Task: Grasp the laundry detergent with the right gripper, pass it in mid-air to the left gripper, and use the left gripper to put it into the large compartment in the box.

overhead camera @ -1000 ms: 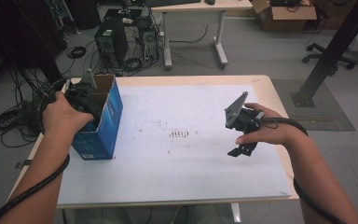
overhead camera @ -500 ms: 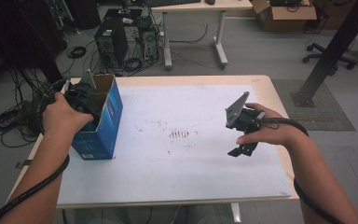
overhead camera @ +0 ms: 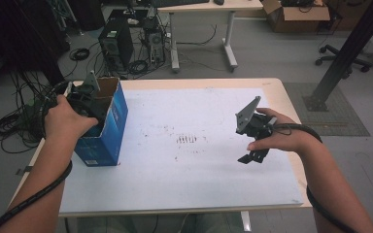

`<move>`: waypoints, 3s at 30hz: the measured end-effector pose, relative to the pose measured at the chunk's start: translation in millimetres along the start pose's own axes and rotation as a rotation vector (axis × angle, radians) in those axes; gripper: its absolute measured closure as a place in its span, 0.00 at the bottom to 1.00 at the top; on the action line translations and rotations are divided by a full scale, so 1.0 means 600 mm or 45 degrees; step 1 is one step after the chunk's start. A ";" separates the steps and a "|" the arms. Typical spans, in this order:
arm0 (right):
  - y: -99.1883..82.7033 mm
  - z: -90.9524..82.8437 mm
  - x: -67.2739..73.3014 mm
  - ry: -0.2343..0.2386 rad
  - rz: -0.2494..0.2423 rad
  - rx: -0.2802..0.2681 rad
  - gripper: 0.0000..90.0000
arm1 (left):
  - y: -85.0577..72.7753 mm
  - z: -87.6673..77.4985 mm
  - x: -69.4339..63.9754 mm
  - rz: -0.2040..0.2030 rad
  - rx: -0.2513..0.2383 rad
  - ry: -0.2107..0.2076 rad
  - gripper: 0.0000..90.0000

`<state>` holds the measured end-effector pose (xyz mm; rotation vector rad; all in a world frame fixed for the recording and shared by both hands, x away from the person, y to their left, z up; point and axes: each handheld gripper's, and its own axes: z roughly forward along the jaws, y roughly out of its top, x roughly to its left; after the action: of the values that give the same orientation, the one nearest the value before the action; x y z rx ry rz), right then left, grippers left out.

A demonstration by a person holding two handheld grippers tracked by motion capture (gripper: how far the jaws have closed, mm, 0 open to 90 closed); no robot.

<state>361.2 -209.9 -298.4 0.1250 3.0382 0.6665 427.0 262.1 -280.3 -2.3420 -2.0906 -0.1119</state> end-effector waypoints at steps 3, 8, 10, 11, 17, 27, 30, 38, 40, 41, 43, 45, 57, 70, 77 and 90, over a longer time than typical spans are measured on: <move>-0.001 0.000 0.000 0.001 -0.001 0.002 0.03 | 0.000 -0.003 -0.002 -0.002 0.004 0.004 0.36; -0.003 0.000 0.001 -0.002 0.000 -0.005 0.03 | -0.001 -0.010 -0.004 0.001 0.001 0.013 0.36; -0.003 0.000 0.001 -0.002 -0.001 -0.003 0.03 | -0.002 -0.014 -0.003 0.001 -0.002 0.015 0.36; -0.003 0.000 0.001 -0.002 0.000 -0.004 0.03 | -0.002 -0.016 -0.004 -0.001 -0.002 0.018 0.35; -0.002 -0.004 0.001 -0.010 -0.008 -0.011 0.03 | -0.007 -0.031 -0.006 -0.003 0.000 0.041 0.33; 0.002 -0.009 0.002 -0.019 -0.013 -0.013 0.03 | -0.019 -0.065 -0.017 0.086 -0.026 0.079 0.31; 0.003 -0.011 0.003 -0.020 -0.015 -0.011 0.03 | -0.021 -0.070 -0.019 0.099 -0.024 0.071 0.30; 0.002 -0.014 0.005 -0.026 -0.010 -0.013 0.03 | -0.024 -0.081 -0.017 0.118 -0.037 0.065 0.25; 0.002 -0.015 0.005 -0.027 -0.011 -0.012 0.03 | -0.025 -0.085 -0.017 0.122 -0.045 0.065 0.24; 0.002 -0.015 0.005 -0.027 -0.010 -0.012 0.03 | -0.025 -0.087 -0.017 0.129 -0.046 0.066 0.23; 0.002 -0.016 0.005 -0.028 -0.010 -0.014 0.03 | -0.026 -0.090 -0.019 0.144 -0.042 0.072 0.21; 0.002 -0.016 0.006 -0.027 -0.009 -0.012 0.03 | -0.027 -0.095 -0.021 0.160 -0.050 0.069 0.18; 0.003 -0.021 0.008 -0.030 -0.014 -0.007 0.03 | -0.031 -0.126 -0.047 0.341 -0.064 0.050 0.02; 0.006 -0.032 0.010 -0.038 -0.016 0.005 0.03 | -0.031 -0.166 -0.108 0.656 -0.059 0.013 0.00; 0.007 -0.042 0.010 -0.048 -0.015 0.014 0.03 | -0.035 -0.197 -0.158 0.959 -0.083 0.013 0.00; 0.010 -0.052 0.013 -0.050 -0.042 0.059 0.03 | -0.039 -0.198 -0.208 1.337 -0.095 -0.049 0.00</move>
<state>352.7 -216.9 -267.4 0.0877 3.0122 0.5852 383.7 135.4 -169.7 -3.1158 -0.6383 -0.1303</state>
